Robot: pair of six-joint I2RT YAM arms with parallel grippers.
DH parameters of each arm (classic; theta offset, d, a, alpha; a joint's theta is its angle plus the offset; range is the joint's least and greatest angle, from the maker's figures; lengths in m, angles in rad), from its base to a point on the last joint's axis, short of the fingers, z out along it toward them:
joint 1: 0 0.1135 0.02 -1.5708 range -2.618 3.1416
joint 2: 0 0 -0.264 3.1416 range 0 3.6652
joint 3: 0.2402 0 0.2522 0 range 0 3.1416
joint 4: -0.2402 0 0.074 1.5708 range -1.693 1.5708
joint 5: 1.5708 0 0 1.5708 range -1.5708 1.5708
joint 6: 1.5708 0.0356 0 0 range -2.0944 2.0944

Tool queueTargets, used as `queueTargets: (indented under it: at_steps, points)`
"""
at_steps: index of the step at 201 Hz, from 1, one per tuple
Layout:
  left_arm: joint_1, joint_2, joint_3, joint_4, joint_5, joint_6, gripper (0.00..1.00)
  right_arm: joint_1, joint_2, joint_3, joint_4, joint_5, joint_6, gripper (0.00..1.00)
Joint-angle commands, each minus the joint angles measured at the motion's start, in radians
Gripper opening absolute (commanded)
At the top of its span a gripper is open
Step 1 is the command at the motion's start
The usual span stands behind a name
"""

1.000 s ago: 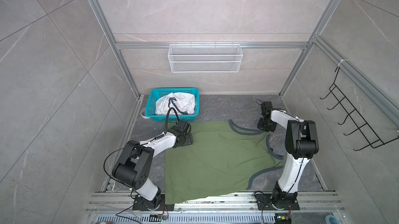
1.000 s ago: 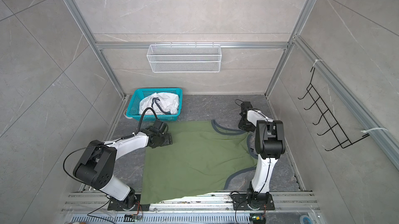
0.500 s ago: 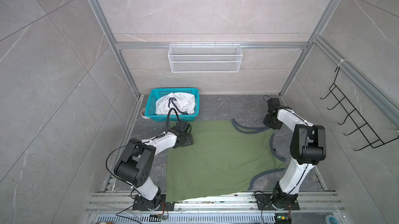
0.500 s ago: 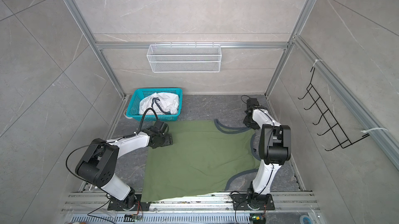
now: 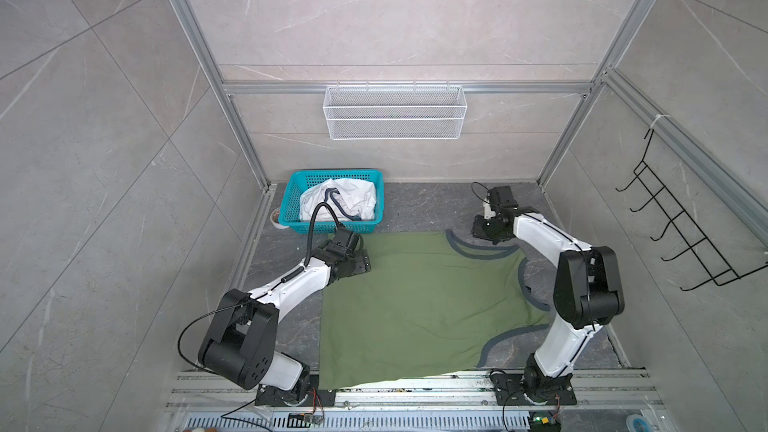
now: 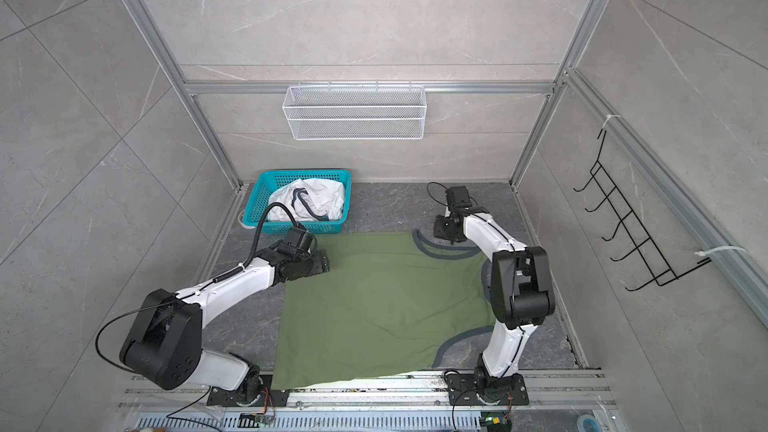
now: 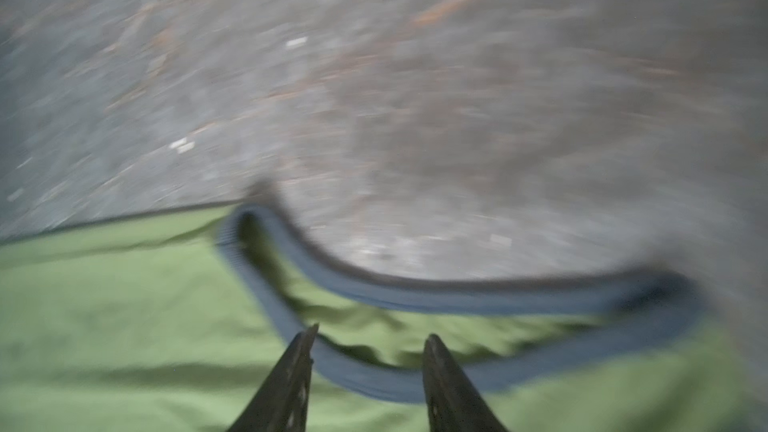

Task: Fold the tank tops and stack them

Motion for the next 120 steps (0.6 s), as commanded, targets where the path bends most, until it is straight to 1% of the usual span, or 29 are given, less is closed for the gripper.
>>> queueTargets:
  at_steps: [1,26,52,99,120]
  points:
    - [0.013,-0.039,-0.035,-0.005,-0.033,0.0,0.82,0.03,0.068,0.049,0.028,-0.158,-0.052,0.44]
    - [0.02,-0.055,-0.059,0.002,-0.039,-0.006,0.82,0.055,0.121,0.095,0.012,-0.178,-0.073,0.43]
    - [0.031,-0.063,-0.073,0.015,-0.039,-0.011,0.82,0.067,0.186,0.14,-0.014,-0.153,-0.08,0.42]
    - [0.036,-0.059,-0.078,0.018,-0.035,-0.007,0.82,0.071,0.254,0.185,-0.03,-0.15,-0.084,0.36]
    - [0.036,-0.055,-0.082,0.023,-0.033,-0.007,0.82,0.076,0.263,0.194,-0.036,-0.152,-0.087,0.32]
